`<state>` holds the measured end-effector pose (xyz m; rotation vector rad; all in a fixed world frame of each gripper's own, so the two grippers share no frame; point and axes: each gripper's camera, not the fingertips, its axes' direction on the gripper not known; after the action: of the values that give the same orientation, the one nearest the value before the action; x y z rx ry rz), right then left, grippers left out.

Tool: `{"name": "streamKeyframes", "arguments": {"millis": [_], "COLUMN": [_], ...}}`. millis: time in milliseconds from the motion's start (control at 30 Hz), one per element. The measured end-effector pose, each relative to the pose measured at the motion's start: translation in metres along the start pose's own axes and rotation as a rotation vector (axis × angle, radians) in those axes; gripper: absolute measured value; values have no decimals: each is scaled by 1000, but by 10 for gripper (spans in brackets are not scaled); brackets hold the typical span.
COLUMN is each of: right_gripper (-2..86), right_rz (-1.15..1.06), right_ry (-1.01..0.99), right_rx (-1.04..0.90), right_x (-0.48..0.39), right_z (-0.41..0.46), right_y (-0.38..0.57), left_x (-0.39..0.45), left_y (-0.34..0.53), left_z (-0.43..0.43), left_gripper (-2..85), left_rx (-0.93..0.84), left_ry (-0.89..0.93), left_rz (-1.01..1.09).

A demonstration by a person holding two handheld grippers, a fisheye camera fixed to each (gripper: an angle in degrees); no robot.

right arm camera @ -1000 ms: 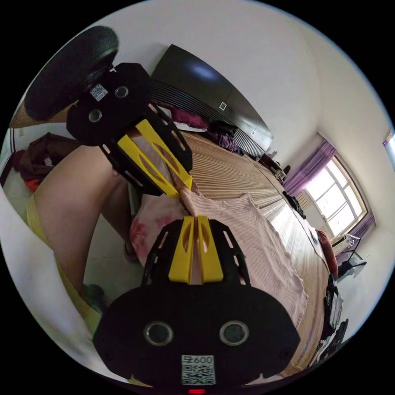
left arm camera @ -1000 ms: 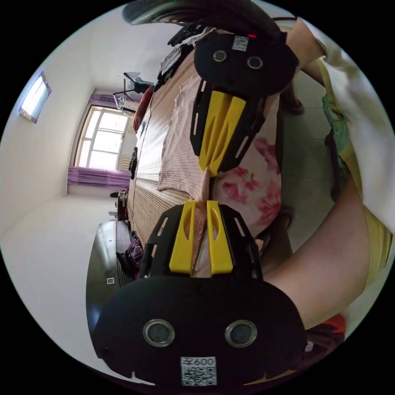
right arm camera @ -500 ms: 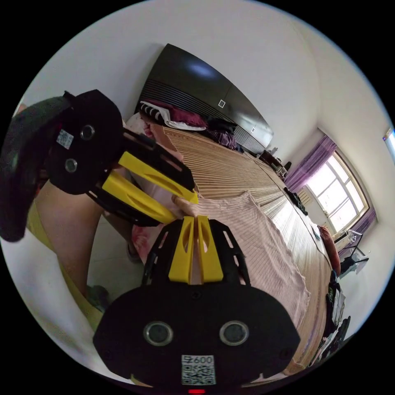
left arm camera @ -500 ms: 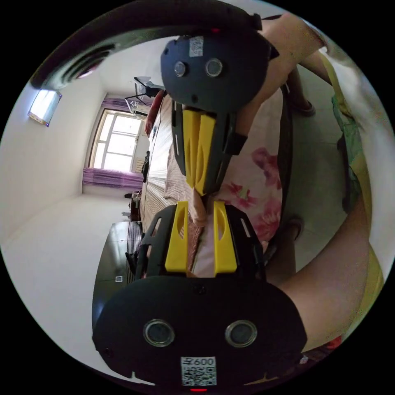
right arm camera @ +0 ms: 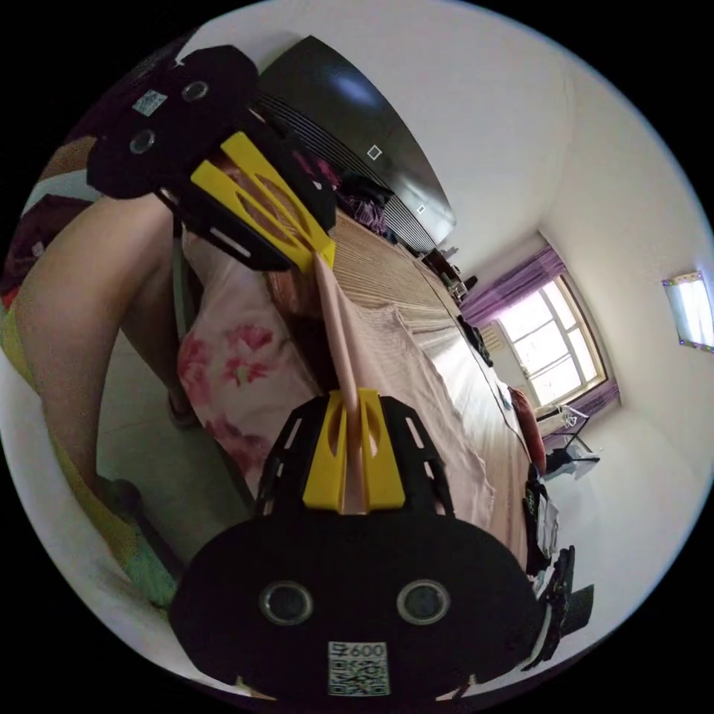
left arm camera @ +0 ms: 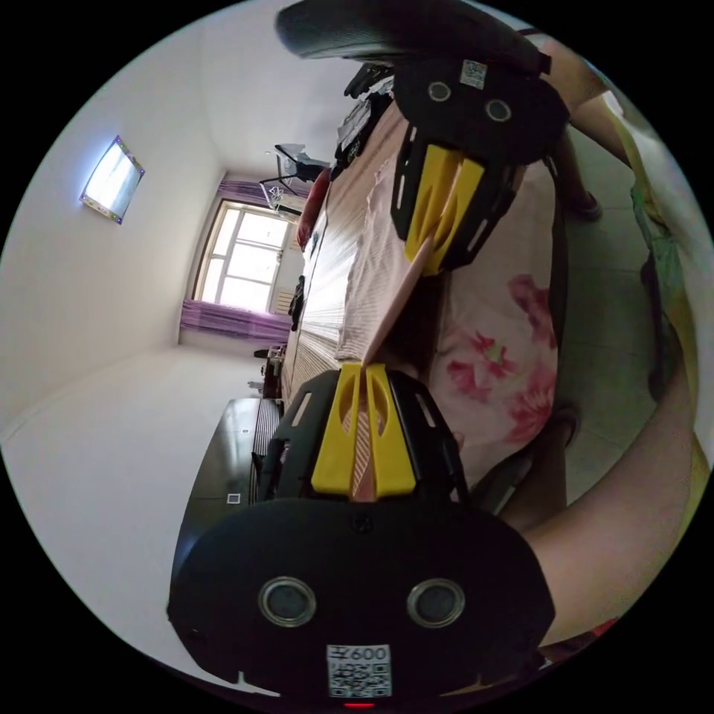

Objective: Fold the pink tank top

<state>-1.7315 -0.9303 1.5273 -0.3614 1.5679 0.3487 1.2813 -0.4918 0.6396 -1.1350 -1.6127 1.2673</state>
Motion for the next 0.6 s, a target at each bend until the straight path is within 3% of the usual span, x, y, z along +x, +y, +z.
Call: {"name": "streamKeyframes", "arguments": {"millis": [433, 600], "right_gripper": [-8, -8], "right_rz": [8, -21], "right_ry": [194, 150], "right_rx": [-347, -394], "right_x": [49, 43], "right_z": [52, 63], "right_y": [88, 92], "left_x": [32, 57], "left_y": [-44, -80], "left_z": [32, 41], "left_gripper": [11, 12], "left_rx": [-60, -65], "left_ry": [-21, 1], "left_rz": [-67, -80]}}
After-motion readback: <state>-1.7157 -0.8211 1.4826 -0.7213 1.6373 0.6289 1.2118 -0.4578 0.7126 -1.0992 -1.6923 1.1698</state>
